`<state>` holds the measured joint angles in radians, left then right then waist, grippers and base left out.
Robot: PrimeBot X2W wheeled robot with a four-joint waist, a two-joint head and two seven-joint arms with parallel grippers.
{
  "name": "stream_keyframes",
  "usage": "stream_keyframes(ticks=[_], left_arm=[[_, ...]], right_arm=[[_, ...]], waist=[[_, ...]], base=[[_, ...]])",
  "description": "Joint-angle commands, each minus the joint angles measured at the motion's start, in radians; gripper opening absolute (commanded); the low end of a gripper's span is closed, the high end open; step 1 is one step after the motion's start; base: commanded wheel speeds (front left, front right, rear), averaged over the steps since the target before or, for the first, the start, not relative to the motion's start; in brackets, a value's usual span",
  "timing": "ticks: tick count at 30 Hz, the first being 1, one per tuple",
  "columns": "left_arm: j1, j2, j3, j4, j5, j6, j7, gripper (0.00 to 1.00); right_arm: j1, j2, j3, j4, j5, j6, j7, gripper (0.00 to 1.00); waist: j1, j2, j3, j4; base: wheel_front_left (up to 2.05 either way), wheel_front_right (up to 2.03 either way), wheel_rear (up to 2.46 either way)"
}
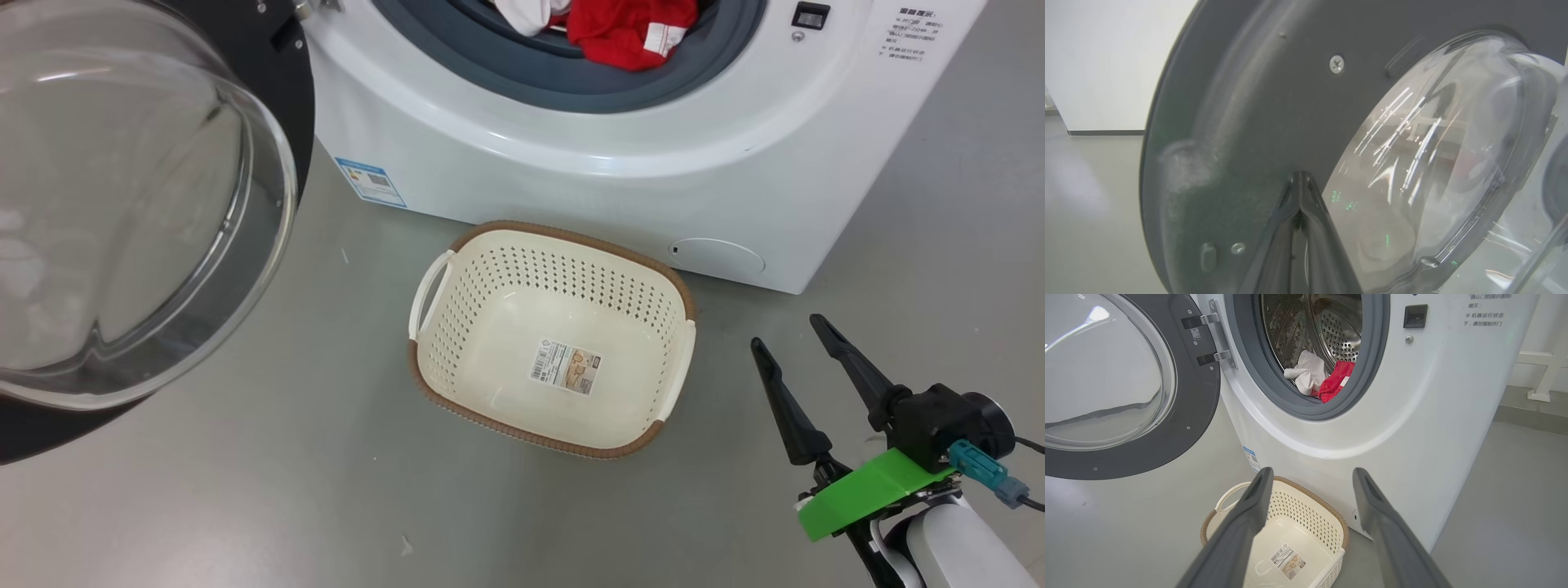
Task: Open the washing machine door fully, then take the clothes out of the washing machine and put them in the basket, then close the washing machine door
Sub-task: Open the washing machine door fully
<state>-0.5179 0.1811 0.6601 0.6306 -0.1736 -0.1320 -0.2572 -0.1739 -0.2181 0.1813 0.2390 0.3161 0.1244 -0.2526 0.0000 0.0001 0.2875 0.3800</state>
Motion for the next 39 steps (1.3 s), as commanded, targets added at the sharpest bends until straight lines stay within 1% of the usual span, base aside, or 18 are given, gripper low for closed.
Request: stream_keyframes(ticks=[1,9,13,18,23,30,31,32,34,35,36,37,38,39], left_arm=[[-0.023,0.072,0.03,-0.015,0.016,0.002,-0.005,0.0],[-0.039,0.087,0.064,0.014,0.041,0.002,-0.005,0.0],[-0.029,0.085,0.06,0.017,0.041,0.002,-0.005,0.0],[0.002,0.073,0.027,0.004,0.015,0.002,-0.005,0.0],[0.058,0.065,-0.023,-0.043,-0.008,0.001,-0.005,0.0],[0.154,0.026,-0.089,-0.131,-0.052,0.001,-0.005,0.0],[0.174,0.013,-0.106,-0.154,-0.064,0.001,-0.005,0.07],[0.194,0.003,-0.116,-0.176,-0.076,0.001,-0.005,0.18],[0.224,-0.015,-0.127,-0.21,-0.095,0.001,-0.005,0.24],[0.237,-0.023,-0.135,-0.225,-0.1,0.001,-0.005,0.3],[0.25,-0.033,-0.143,-0.24,-0.105,0.001,-0.005,0.42],[0.264,-0.041,-0.153,-0.254,-0.105,0.001,-0.005,0.47],[0.276,-0.048,-0.161,-0.27,-0.106,0.001,-0.005,0.57],[0.287,-0.057,-0.167,-0.286,-0.106,0.001,-0.005,0.89]], right_arm=[[-0.019,-0.005,0.028,-0.026,-0.003,0.006,-0.009,1.0],[-0.029,-0.001,0.036,-0.022,0.0,0.006,-0.009,1.0],[-0.024,0.004,0.032,-0.019,0.0,0.006,-0.009,1.0],[-0.015,0.008,0.026,-0.016,0.003,0.006,-0.009,1.0],[-0.006,0.014,0.027,-0.014,0.006,0.006,-0.009,1.0],[0.007,0.021,0.029,-0.01,0.011,0.006,-0.009,1.0],[0.01,0.022,0.03,-0.01,0.011,0.006,-0.009,1.0],[0.012,0.023,0.03,-0.011,0.012,0.006,-0.009,1.0],[0.015,0.025,0.03,-0.012,0.013,0.006,-0.009,1.0],[0.017,0.026,0.029,-0.013,0.014,0.006,-0.009,1.0],[0.018,0.026,0.029,-0.014,0.014,0.006,-0.009,1.0],[0.019,0.027,0.028,-0.014,0.014,0.006,-0.009,1.0],[0.019,0.027,0.027,-0.014,0.014,0.006,-0.009,1.0],[0.021,0.029,0.027,-0.015,0.014,0.006,-0.009,1.0]], waist=[[0.0,-0.0001,0.005,-0.005],[0.0,-0.0001,0.005,-0.021],[0.0,-0.0001,-0.007,-0.02],[0.0,-0.0001,-0.03,-0.01],[0.0,-0.0001,-0.055,-0.004],[0.0,-0.0001,-0.083,-0.001],[0.0,-0.0001,-0.087,0.0],[0.0,-0.0001,-0.091,0.0],[0.0,-0.0001,-0.097,0.0],[0.0,-0.0001,-0.099,-0.001],[0.0,-0.0001,-0.102,-0.002],[0.0,-0.0001,-0.104,-0.004],[0.0,-0.0001,-0.106,-0.006],[0.0,-0.0001,-0.11,-0.009]], base=[[0.0,0.0,0.0],[0.0,0.0,0.0],[0.0,0.0,0.0],[0.0,0.0,0.0],[0.0,0.0,0.0],[0.0,0.0,0.0],[0.0,0.0,0.0],[0.0,0.0,0.0],[0.0,0.0,0.0],[0.0,0.0,0.0],[0.0,0.0,0.0],[0.0,0.0,0.0],[0.0,0.0,0.0],[0.0,0.0,0.0]])
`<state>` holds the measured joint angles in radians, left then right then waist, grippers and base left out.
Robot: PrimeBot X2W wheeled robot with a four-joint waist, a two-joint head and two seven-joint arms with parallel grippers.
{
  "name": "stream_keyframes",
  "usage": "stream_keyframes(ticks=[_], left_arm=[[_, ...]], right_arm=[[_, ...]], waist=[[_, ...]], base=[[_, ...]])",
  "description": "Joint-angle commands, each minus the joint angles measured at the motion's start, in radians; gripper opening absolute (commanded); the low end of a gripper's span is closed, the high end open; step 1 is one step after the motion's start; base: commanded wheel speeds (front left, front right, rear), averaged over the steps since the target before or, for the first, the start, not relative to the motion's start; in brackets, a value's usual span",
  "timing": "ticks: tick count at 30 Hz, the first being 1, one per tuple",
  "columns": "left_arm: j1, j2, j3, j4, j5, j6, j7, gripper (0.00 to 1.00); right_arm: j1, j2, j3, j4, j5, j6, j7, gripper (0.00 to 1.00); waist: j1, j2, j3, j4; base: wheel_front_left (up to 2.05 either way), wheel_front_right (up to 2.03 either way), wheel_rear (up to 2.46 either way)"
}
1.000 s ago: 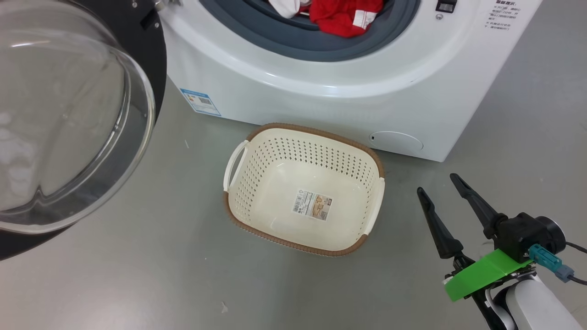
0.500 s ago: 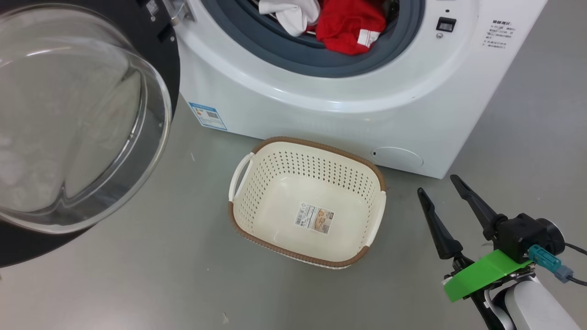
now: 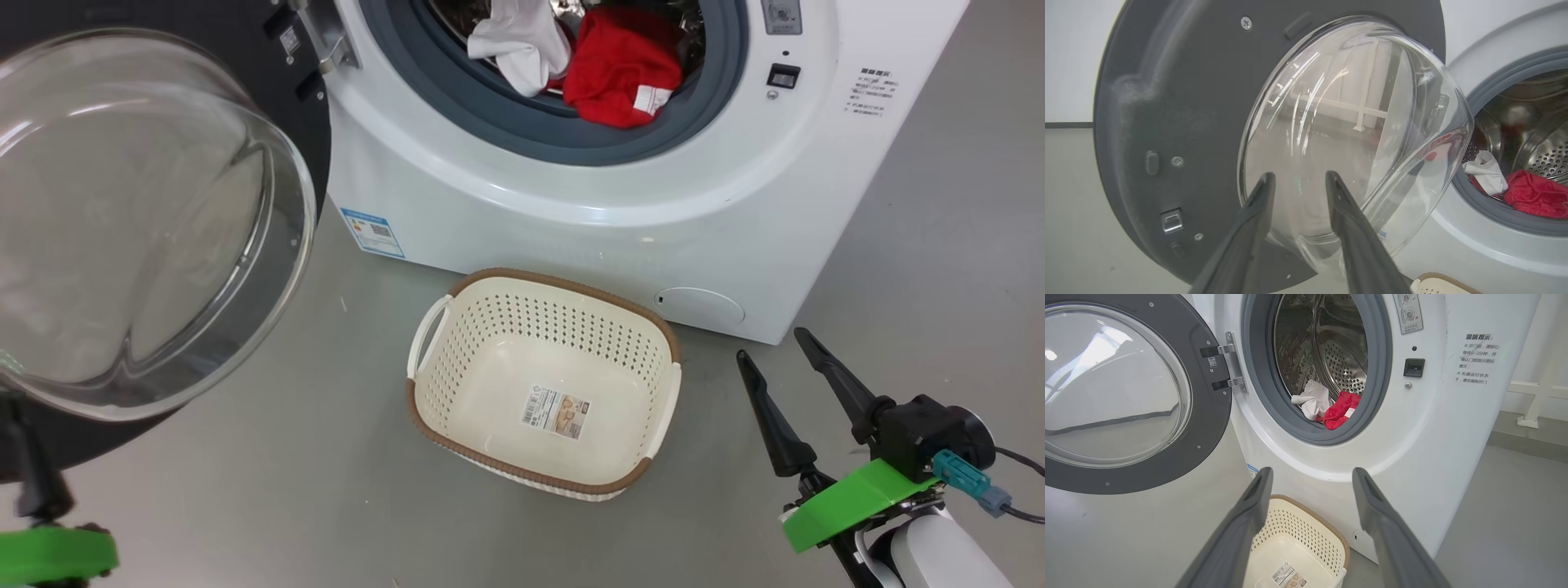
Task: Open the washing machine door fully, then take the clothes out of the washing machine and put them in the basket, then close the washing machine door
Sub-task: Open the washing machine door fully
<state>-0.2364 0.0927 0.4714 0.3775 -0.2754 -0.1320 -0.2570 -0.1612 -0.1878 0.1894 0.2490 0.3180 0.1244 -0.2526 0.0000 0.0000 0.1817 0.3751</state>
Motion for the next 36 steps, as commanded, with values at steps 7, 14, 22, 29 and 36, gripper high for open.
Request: stream_keyframes(ticks=[7,14,22,29,36], left_arm=[[0.091,-0.012,-0.041,-0.121,0.007,0.001,-0.005,1.0],[0.142,-0.025,-0.122,-0.185,0.021,0.001,-0.005,1.0],[0.176,-0.033,-0.208,-0.243,0.017,0.001,-0.005,1.0],[0.193,-0.026,-0.281,-0.26,0.0,0.001,-0.005,1.0],[0.209,-0.015,-0.341,-0.267,-0.022,0.001,-0.005,1.0]], right_arm=[[0.021,0.011,-0.001,-0.03,0.012,0.006,-0.009,1.0],[0.018,0.017,-0.014,-0.033,0.011,0.006,-0.009,1.0],[0.02,0.03,-0.036,-0.041,0.008,0.006,-0.009,1.0],[0.032,0.038,-0.059,-0.045,0.008,0.006,-0.009,1.0],[0.045,0.047,-0.088,-0.052,0.006,0.006,-0.009,1.0]], waist=[[0.0,0.0,-0.02,-0.03],[0.0,0.0,-0.021,-0.078],[0.0,0.0,-0.024,-0.167],[0.0,0.0,-0.03,-0.241],[0.0,0.0,-0.029,-0.303]], base=[[0.0,0.0,0.0],[0.0,0.0,0.0],[0.0,0.0,0.0],[0.0,0.0,0.0],[0.0,0.0,0.0]])
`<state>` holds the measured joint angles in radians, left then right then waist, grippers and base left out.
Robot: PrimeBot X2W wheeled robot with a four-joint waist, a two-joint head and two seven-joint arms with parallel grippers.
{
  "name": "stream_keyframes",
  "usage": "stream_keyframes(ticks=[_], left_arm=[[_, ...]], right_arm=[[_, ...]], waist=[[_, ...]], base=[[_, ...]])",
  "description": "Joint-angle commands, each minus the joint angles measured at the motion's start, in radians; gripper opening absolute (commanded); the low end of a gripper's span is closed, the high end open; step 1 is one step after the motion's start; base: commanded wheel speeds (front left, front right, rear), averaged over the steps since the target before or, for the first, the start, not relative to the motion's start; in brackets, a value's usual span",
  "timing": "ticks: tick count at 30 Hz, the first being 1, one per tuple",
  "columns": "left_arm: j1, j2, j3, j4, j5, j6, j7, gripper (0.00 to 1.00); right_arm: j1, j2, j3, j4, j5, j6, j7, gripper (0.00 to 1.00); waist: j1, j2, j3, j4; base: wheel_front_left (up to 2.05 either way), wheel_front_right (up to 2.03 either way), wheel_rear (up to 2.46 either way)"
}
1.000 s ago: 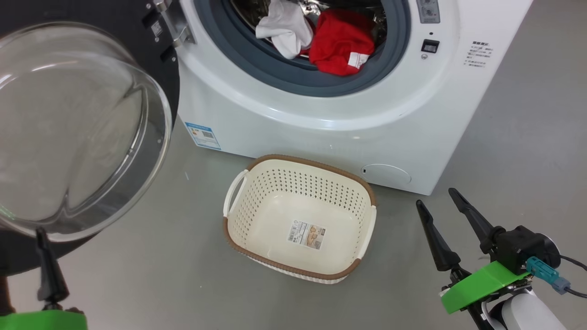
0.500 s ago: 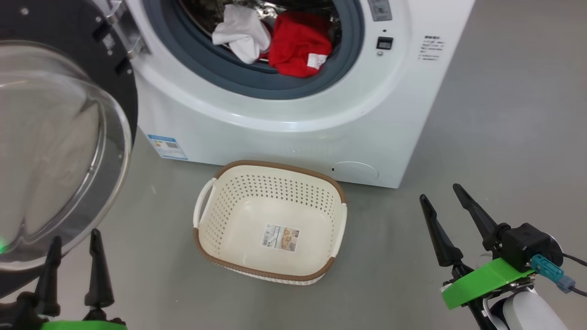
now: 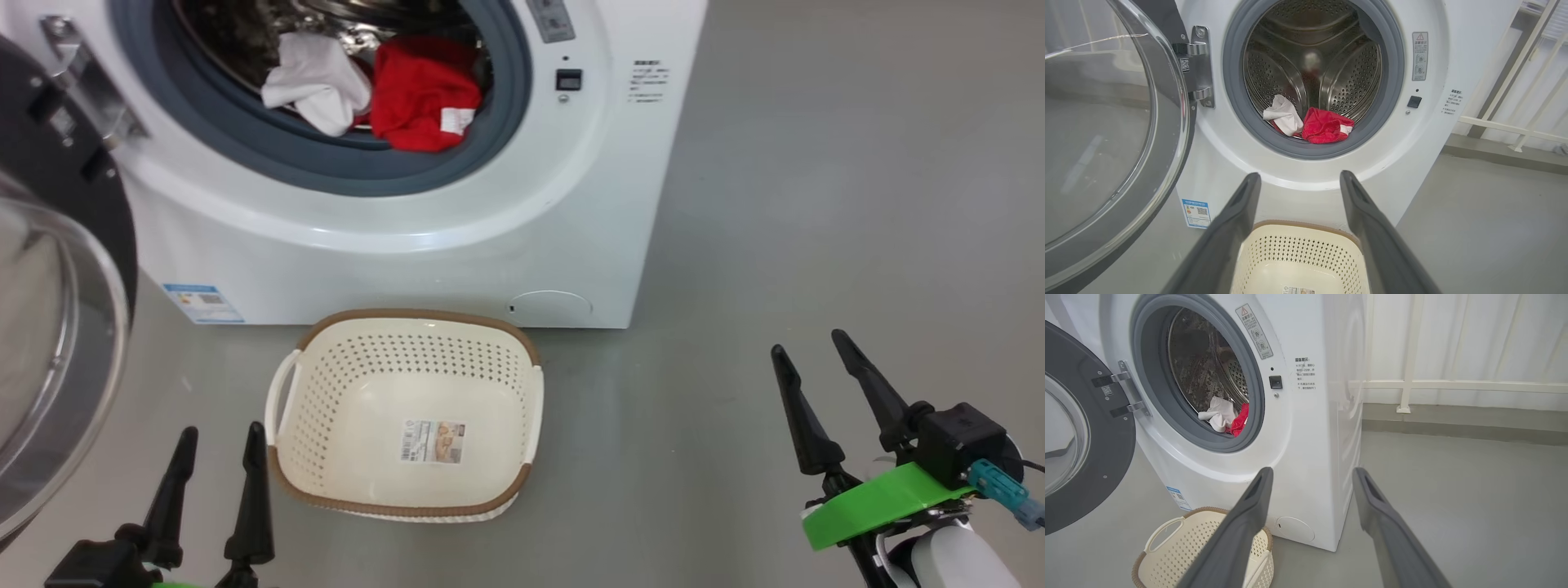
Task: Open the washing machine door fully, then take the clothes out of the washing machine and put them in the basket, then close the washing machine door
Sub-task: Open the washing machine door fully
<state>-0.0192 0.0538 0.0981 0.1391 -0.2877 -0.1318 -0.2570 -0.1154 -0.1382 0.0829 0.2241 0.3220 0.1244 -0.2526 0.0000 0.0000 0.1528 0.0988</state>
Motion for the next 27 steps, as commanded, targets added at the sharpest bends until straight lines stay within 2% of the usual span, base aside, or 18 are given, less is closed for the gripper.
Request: stream_keyframes(ticks=[1,17,27], left_arm=[[-0.007,0.026,0.026,-0.03,-0.011,0.001,-0.005,1.0],[0.015,0.039,0.016,-0.062,-0.016,0.001,-0.005,1.0],[0.032,0.03,0.031,-0.073,-0.006,0.001,-0.005,1.0]], right_arm=[[0.001,-0.002,0.014,-0.029,0.002,0.006,-0.009,1.0],[0.038,0.013,-0.05,-0.042,-0.004,0.006,-0.009,1.0],[0.053,0.019,-0.067,-0.048,-0.007,0.006,-0.009,1.0]], waist=[[0.0,0.0,0.001,-0.037],[0.0,0.0,-0.002,-0.184],[0.0,0.0,-0.009,-0.214]], base=[[0.0,0.0,0.0],[0.0,0.0,0.0],[0.0,0.0,0.0]])
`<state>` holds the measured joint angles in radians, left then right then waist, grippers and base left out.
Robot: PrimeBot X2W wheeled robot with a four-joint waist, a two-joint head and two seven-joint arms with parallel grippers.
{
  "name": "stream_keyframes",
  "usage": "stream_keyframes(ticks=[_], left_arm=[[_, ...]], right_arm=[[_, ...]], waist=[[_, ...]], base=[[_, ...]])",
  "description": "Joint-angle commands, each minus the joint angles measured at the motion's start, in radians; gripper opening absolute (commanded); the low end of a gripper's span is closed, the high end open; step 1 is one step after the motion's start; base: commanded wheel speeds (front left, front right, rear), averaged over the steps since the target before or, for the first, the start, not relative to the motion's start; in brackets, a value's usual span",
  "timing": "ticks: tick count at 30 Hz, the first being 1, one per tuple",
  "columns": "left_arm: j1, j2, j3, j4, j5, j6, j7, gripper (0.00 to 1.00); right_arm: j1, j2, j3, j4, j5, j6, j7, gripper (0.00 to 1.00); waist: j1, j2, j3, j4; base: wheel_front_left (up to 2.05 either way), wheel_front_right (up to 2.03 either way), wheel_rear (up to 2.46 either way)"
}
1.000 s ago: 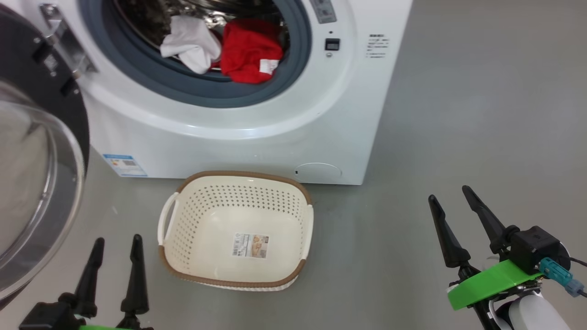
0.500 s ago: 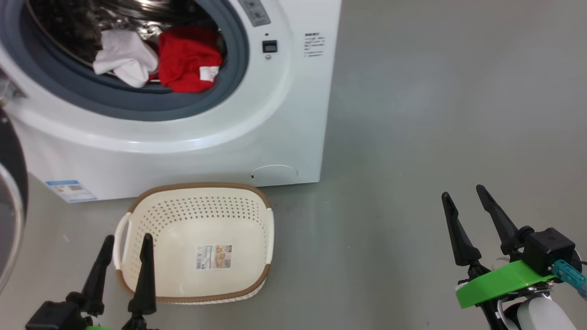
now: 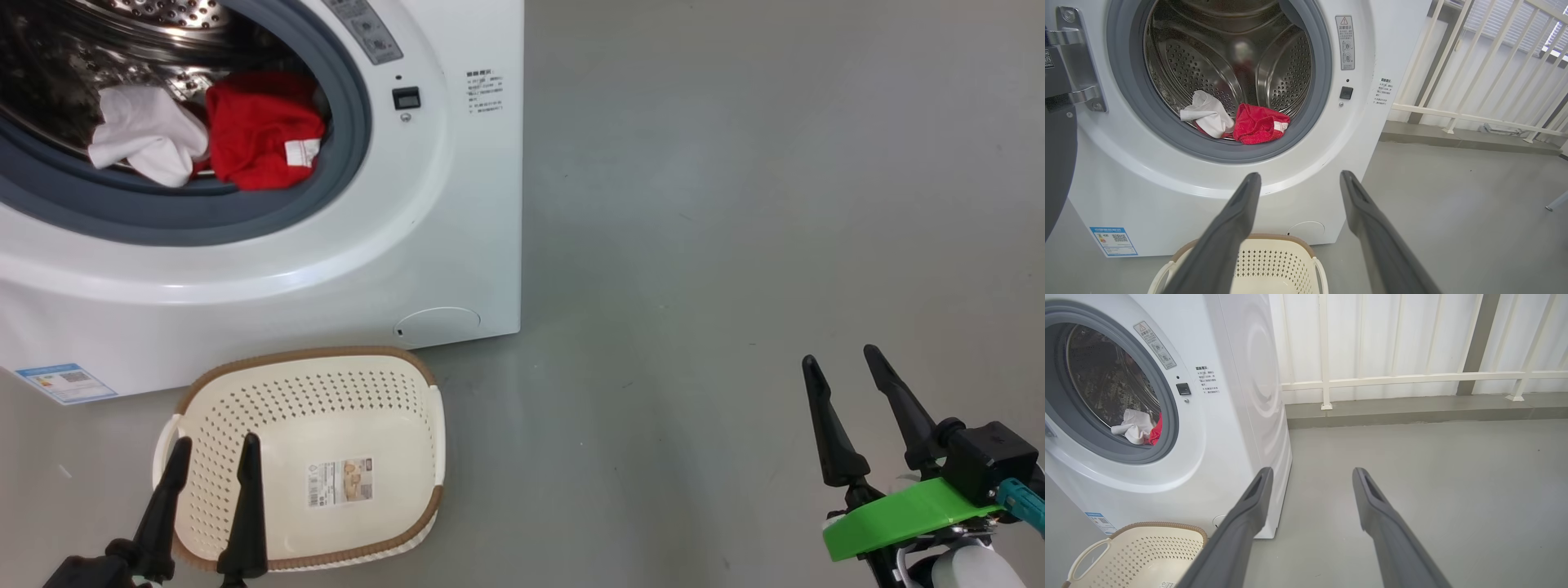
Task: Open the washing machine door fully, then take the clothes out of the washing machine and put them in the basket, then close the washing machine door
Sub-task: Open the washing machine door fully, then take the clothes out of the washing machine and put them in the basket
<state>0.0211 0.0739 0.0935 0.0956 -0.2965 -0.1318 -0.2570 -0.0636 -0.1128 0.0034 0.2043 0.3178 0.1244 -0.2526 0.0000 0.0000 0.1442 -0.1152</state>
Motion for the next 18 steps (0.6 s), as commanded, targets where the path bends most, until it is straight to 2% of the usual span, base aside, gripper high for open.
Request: stream_keyframes(ticks=[1,18], left_arm=[[-0.008,0.01,0.036,-0.03,0.004,0.001,-0.005,1.0],[-0.007,-0.003,0.062,-0.038,0.074,0.001,-0.005,1.0]], right_arm=[[0.002,-0.005,0.012,-0.029,-0.004,0.006,-0.009,1.0],[0.004,-0.004,0.005,-0.035,-0.007,0.006,-0.009,1.0]], waist=[[0.0,0.0,-0.001,0.0],[0.0,0.0,0.0,0.011]], base=[[0.0,0.0,0.0],[0.0,0.0,0.0]])
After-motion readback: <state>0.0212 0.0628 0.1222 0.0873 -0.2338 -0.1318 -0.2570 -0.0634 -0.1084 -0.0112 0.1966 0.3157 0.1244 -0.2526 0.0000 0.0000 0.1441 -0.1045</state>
